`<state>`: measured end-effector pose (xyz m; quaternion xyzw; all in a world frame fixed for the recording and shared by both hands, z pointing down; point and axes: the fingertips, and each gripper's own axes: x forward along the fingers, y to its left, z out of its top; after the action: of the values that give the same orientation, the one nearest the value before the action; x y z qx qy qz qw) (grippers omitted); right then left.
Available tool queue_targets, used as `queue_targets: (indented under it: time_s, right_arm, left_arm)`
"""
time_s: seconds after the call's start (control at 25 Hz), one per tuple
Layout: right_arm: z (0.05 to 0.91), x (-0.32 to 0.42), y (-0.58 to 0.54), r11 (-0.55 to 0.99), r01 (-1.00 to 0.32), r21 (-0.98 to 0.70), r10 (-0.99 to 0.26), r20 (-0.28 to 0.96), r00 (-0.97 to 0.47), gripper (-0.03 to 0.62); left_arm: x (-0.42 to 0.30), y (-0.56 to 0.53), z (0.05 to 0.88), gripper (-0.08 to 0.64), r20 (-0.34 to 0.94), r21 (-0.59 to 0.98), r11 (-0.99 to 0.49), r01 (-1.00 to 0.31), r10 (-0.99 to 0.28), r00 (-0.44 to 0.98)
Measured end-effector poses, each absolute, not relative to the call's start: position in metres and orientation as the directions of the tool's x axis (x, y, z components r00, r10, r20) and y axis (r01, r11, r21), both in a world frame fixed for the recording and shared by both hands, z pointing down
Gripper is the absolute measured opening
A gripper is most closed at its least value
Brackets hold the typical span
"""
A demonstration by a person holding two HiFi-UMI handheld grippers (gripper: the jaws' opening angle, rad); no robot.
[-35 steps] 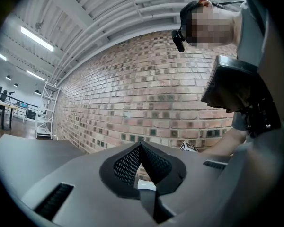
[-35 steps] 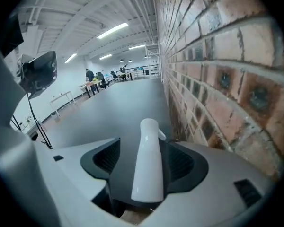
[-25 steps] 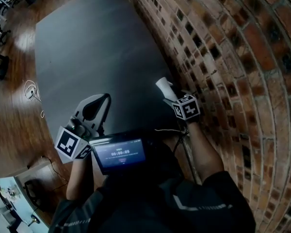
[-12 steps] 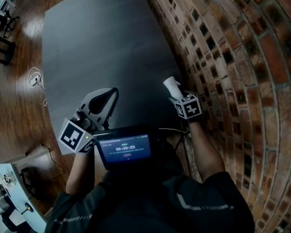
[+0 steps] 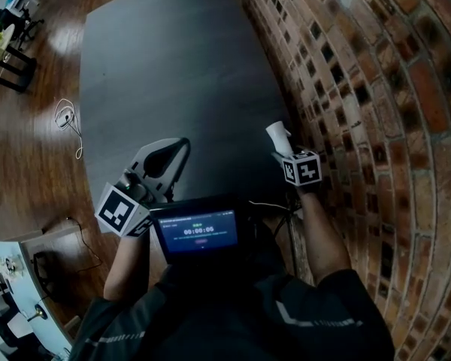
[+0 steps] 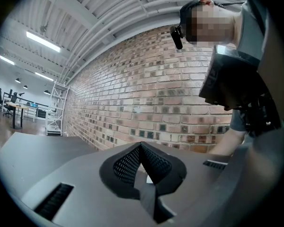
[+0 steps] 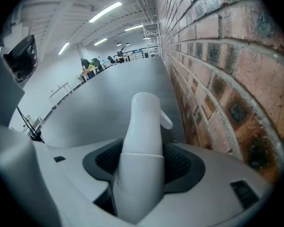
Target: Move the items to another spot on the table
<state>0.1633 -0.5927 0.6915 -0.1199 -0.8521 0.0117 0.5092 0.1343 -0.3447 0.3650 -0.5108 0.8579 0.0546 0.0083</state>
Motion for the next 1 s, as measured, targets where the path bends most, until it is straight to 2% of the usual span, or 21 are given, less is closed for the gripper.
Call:
queue_targets:
  time_s: [0.28, 0.48, 1.0]
  right_arm:
    - [0.635, 0.145, -0.569, 0.951, 0.255, -0.173, 0.293, 0.763, -0.576, 0.273]
    - [0.590, 0.135, -0.529, 0.908, 0.376, -0.186, 0.397, 0.672, -0.626, 0.273]
    - [0.508, 0.117, -0.375, 0.697, 0.695, -0.178, 0.670, 0.509, -0.541, 0.273]
  left_arm:
    - [0.149, -0.320, 0.348, -0.006, -0.068, 0.068, 0.533, -0.843, -0.841, -0.537]
    - [0.166, -0.294, 0.340, -0.006, -0.066, 0.067, 0.609, -0.790, -0.788, -0.613]
    - [0.212, -0.173, 0.317, -0.006, -0.086, 0.044, 0.834, -0.550, -0.545, -0.834]
